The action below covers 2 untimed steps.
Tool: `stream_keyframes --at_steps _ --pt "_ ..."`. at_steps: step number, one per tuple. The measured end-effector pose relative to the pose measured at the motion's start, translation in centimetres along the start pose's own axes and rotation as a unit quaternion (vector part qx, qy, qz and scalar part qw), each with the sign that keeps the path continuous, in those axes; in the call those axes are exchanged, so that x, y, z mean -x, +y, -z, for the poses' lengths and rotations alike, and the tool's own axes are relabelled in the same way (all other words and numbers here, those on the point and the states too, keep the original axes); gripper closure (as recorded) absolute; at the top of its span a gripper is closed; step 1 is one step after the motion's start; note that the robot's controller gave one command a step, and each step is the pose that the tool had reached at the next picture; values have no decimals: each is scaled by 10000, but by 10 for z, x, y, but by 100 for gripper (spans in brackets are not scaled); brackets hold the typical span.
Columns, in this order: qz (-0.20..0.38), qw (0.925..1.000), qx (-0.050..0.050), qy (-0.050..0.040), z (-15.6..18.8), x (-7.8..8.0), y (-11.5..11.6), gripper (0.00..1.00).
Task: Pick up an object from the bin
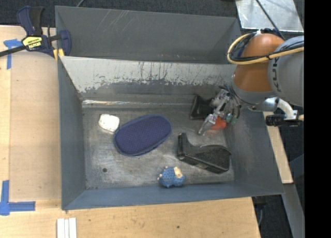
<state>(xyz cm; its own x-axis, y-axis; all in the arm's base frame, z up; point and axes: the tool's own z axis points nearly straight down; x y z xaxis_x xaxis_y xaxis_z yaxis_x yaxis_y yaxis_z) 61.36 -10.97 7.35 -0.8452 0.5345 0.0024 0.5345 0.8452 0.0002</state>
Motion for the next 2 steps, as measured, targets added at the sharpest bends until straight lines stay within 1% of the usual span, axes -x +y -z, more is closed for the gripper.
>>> stream_keyframes --at_steps 1,2 --pt "20 10000 -4 -1 1 0 0 0" --pt "11 10000 19 -92 5 5 1 100"
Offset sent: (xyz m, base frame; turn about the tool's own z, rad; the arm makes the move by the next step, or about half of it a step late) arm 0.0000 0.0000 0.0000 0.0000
